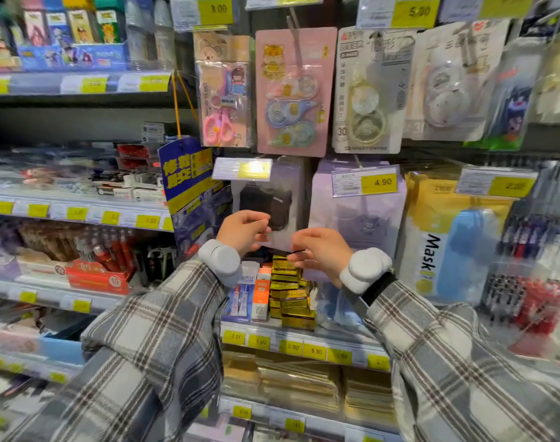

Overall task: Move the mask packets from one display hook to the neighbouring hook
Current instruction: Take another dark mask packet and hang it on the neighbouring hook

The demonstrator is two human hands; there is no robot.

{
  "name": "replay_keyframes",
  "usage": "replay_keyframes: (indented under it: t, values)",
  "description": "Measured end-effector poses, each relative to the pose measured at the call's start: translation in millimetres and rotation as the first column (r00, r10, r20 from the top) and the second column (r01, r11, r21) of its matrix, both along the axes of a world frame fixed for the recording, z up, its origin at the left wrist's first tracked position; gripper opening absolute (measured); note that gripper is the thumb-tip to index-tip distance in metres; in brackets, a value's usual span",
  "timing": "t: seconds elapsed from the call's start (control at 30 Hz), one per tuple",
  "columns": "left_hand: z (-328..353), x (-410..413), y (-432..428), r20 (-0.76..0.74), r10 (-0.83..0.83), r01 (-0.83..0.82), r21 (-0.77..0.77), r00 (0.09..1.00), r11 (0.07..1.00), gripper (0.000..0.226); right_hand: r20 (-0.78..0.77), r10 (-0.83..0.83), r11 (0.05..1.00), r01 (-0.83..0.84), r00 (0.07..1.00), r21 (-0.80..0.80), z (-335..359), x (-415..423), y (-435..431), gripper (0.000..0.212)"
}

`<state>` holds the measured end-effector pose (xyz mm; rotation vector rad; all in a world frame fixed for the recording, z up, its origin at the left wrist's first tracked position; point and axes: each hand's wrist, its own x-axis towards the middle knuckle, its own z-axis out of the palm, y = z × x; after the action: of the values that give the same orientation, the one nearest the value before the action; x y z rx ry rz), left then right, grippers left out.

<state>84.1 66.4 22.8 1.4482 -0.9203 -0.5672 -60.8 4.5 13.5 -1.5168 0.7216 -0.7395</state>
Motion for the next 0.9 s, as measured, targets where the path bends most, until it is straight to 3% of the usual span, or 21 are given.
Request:
replay_keyframes:
  t: [0.1,0.2,0.3,0.43,0.63,0.73,0.9]
  values:
    - [-2,12,1,0.002,0.025,-0.025,0.002,1.0,1.0,0.014,0.001,-0.004,1.0,0.004,1.0,-0.005,1,17,5,0.003]
    - [-6,26,-3,-0.017,0.041,-0.041,0.003,0.999,0.999,0.016,-0.009,-0.005,1.0,0.005,1.0,0.009,0,36,3,0.031]
    - [-10,41,-10,-0.023,0.071,-0.071,0.016,0.997,0.997,0.018,-0.005,-0.009,0.999,0.01,1.0,0.042,-3,52,-3,0.043]
    - [-15,65,-28,-0.023,0.102,-0.101,0.038,0.995,0.994,0.018,-0.014,-0.155,0.988,0.155,0.988,-0.021,-10,76,-26,0.056]
    - [-25,86,-45,0.001,0.153,-0.153,0.064,0.988,0.986,0.035,-0.073,-0.334,0.94,0.327,0.94,-0.1,-14,87,-49,0.083]
    - [-25,91,-51,0.052,0.144,-0.148,0.097,0.988,0.984,0.058,-0.073,-0.361,0.93,0.353,0.93,-0.102,-15,88,-56,0.082]
    - [-28,106,-70,0.129,0.068,-0.084,0.12,0.989,0.989,0.085,-0.028,-0.38,0.922,0.376,0.925,-0.097,-22,95,-67,0.063]
